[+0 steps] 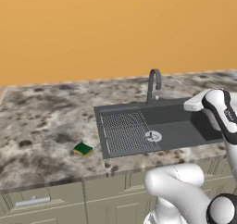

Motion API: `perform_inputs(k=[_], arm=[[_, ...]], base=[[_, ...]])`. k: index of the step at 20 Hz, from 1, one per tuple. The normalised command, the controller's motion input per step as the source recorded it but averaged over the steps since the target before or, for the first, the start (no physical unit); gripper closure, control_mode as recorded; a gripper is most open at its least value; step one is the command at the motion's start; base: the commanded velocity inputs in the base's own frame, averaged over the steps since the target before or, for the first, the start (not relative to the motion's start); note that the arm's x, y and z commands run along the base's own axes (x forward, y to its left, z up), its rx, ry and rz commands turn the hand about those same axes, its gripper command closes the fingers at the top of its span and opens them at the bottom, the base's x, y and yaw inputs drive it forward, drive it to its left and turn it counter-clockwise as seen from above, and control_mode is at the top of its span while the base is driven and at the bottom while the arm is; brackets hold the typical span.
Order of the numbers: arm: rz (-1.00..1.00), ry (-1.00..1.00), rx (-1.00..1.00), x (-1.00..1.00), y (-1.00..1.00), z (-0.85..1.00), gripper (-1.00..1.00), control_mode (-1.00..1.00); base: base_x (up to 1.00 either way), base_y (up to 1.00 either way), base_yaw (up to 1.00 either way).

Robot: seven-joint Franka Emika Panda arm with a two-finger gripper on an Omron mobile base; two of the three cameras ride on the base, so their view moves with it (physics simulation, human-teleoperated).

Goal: Soak the sponge with water for a few seconds and then drop it inside the sink.

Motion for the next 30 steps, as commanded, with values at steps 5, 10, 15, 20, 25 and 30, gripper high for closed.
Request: perform_inputs(k=[5, 10, 15, 20, 25, 30], arm=[[0.00, 0.00, 0.01, 0.15, 0.00, -0.01, -1.00, -1.00], [0.00, 0.00, 0.01, 0.21, 0.02, -0.01, -1.00, -1.00], [0.00, 0.00, 0.05, 0.12, 0.01, -0.13, -1.00, -1.00], [0.00, 0.00, 0.07, 0.05, 0.00, -0.22, -1.00, -1.00], [0.00, -0.03, 0.04, 0.13, 0.00, -0.09, -1.00, -1.00], [0.00, -0.05, 0.00, 0.18, 0.00, 0.00, -1.00, -1.00]], base=[[0.00, 0.00, 0.00], [0.00, 0.00, 0.00], [0.00, 0.00, 0.00], [0.00, 0.00, 0.00], [0.00, 0.00, 0.00], [0.00, 0.00, 0.00]])
